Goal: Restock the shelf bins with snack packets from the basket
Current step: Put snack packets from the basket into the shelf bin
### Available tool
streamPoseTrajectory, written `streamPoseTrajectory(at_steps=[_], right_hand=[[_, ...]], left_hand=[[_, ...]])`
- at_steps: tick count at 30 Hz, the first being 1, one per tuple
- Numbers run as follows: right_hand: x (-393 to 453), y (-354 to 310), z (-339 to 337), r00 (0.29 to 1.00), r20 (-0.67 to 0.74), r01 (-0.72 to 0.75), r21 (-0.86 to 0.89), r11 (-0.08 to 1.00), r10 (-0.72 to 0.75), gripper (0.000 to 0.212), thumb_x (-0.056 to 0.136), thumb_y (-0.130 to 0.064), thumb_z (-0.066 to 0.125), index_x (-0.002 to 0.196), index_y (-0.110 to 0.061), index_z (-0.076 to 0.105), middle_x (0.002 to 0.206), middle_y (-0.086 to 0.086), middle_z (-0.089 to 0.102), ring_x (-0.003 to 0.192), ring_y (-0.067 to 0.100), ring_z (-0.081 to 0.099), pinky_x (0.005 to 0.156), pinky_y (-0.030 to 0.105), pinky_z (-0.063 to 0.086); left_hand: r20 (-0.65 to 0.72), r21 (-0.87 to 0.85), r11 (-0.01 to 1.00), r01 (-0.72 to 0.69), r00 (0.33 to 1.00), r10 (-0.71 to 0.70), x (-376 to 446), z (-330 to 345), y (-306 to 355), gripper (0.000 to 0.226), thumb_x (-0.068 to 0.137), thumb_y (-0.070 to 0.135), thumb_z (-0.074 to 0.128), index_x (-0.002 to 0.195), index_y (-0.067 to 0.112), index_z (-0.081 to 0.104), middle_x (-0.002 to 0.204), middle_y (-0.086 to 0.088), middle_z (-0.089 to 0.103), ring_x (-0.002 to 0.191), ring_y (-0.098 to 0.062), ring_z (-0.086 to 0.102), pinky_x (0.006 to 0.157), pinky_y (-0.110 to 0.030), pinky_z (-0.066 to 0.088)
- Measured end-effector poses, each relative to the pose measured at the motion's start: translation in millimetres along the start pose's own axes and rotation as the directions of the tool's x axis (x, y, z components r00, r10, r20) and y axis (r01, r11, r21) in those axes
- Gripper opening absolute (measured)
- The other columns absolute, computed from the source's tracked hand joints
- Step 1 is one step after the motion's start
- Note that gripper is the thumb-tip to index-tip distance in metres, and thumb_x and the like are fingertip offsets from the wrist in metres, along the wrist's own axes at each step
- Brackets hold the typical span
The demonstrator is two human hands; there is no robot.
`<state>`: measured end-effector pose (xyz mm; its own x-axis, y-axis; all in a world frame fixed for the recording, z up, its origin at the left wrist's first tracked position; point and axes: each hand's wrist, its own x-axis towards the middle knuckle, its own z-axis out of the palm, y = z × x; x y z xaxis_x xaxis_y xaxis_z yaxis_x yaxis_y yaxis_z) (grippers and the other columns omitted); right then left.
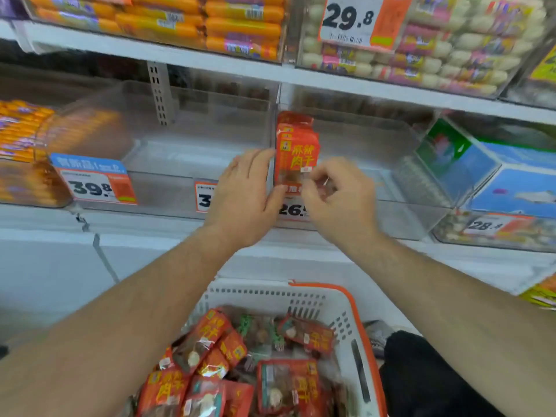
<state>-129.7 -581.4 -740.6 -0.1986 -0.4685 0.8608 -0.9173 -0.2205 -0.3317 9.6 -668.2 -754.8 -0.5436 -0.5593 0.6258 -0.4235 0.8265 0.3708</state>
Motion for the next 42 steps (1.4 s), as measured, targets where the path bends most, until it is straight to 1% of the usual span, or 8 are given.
streamPoseTrajectory(at_steps=[4,6,9,12,18,25,32,42], right_hand=[[-78.2,9.5,18.3,0.882,0.405,-0.232,-0.074,0.97,0.242,0.007,0.076,-0.014,0.06,0.07,-0.018,0.059,0.069,-0.004,0.058,0.064,0.01,0.049,0.063,0.029,0.045],[-105.6,22.6,25.2,0.587,0.709,-0.313,-0.247,0.917,0.391,0.008,0.084,-0.018,0.062,0.077,-0.021,0.06,0.079,-0.001,0.064,0.078,0.02,0.06,0.072,0.034,0.052],[-144.8,29.9,28.7,0.061,0.886,-0.092,-0.454,0.886,0.46,0.015,0.089,-0.03,0.062,0.082,-0.017,0.065,0.093,0.006,0.067,0.09,0.027,0.063,0.083,0.041,0.054],[-182.1,26.8,24.9,-0.209,0.846,0.065,-0.489,0.87,0.491,0.02,0.087,-0.027,0.065,0.093,-0.009,0.071,0.095,0.01,0.068,0.094,0.03,0.064,0.081,0.039,0.053],[-229.0,32.3,21.7,-0.246,0.792,0.028,-0.57,0.821,0.559,0.092,0.08,-0.033,0.079,0.153,-0.015,0.026,0.152,0.008,0.04,0.128,0.029,0.051,0.1,0.037,0.048],[-258.1,30.1,14.6,-0.199,0.797,0.116,-0.558,0.822,0.569,0.065,0.081,-0.03,0.075,0.133,-0.013,0.039,0.125,0.013,0.055,0.112,0.034,0.058,0.089,0.048,0.053],[-271.0,22.9,14.2,-0.093,0.795,0.139,-0.586,0.798,0.6,0.088,0.067,-0.048,0.085,0.134,-0.014,0.038,0.134,0.01,0.047,0.121,0.033,0.052,0.096,0.046,0.048],[-241.8,8.6,22.3,-0.121,0.833,0.285,-0.492,0.823,0.54,0.075,0.067,-0.058,0.079,0.127,-0.018,0.059,0.134,0.008,0.051,0.125,0.031,0.042,0.106,0.047,0.031]], left_hand=[[0.281,-0.161,0.978,0.135,0.956,-0.086,-81.6,27.1,3.6,0.054,0.091,0.028,0.051,0.139,0.007,0.044,0.138,-0.012,0.045,0.12,-0.03,0.052,0.098,-0.039,0.044],[0.465,-0.135,0.953,0.27,0.867,-0.18,-116.2,40.5,2.1,0.051,0.094,0.022,0.056,0.142,0.011,0.042,0.141,-0.009,0.042,0.124,-0.027,0.051,0.099,-0.036,0.043],[0.613,-0.059,0.922,0.382,0.743,-0.269,-163.6,55.1,0.6,0.044,0.094,0.023,0.057,0.137,0.015,0.05,0.138,-0.005,0.047,0.122,-0.024,0.052,0.099,-0.031,0.042],[0.694,-0.035,0.912,0.409,0.666,-0.273,-198.1,64.4,0.4,0.031,0.092,0.019,0.056,0.123,0.015,0.059,0.126,-0.004,0.056,0.117,-0.021,0.054,0.094,-0.025,0.04],[0.755,-0.006,0.867,0.499,0.57,-0.323,-213.1,69.9,1.7,0.039,0.093,0.022,0.054,0.131,0.017,0.055,0.136,-0.004,0.053,0.12,-0.019,0.053,0.102,-0.032,0.043],[0.763,0.024,0.854,0.519,0.543,-0.351,-214.8,70.1,4.3,0.043,0.094,0.022,0.054,0.136,0.016,0.051,0.141,-0.003,0.051,0.123,-0.017,0.051,0.102,-0.028,0.041],[0.76,0.019,0.851,0.524,0.546,-0.353,-213.0,65.5,5.8,0.042,0.093,0.021,0.054,0.135,0.018,0.052,0.138,-0.001,0.053,0.121,-0.015,0.052,0.103,-0.029,0.043],[0.771,0.064,0.86,0.506,0.523,-0.365,-225.1,61.6,0.1,0.044,0.091,0.028,0.057,0.135,0.02,0.051,0.136,-0.001,0.05,0.121,-0.016,0.049,0.1,-0.027,0.042]])
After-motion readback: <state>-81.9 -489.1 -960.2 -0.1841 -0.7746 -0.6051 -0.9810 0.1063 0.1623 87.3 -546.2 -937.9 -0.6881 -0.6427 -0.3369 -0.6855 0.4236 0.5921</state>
